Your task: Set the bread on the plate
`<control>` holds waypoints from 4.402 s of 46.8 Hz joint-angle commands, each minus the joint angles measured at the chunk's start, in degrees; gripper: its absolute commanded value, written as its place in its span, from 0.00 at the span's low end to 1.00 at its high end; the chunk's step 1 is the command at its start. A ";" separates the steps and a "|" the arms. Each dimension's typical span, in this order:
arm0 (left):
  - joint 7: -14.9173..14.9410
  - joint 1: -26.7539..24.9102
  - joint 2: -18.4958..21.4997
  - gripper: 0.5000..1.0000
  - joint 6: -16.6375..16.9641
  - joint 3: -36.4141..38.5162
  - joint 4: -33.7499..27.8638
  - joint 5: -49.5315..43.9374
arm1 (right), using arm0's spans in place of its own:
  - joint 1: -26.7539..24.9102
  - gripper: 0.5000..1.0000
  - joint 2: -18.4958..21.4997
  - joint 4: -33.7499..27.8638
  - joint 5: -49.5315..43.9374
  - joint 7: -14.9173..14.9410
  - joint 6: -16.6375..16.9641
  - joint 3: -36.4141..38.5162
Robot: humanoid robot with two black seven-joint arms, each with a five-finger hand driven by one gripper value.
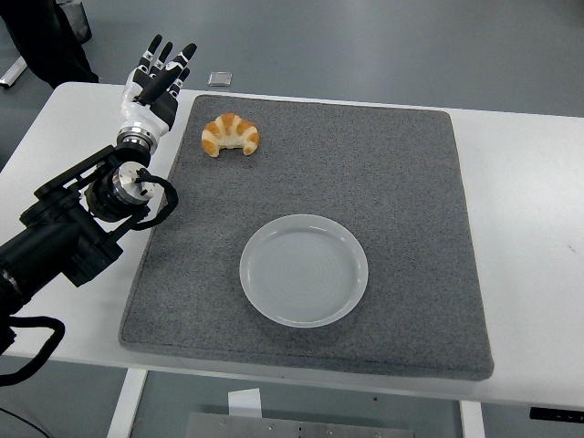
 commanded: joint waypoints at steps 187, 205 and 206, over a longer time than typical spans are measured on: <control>26.01 -24.71 -12.74 0.79 -11.08 66.63 33.93 35.51 | 0.00 0.90 0.00 0.00 0.00 0.00 0.00 0.00; 26.01 -23.66 -12.83 0.77 -9.41 66.80 34.64 35.59 | 0.00 0.90 0.00 0.00 0.00 0.00 0.00 0.00; 26.01 -23.48 -12.83 0.77 -9.41 66.81 34.64 35.59 | 0.00 0.91 0.00 0.00 0.00 0.00 0.00 0.00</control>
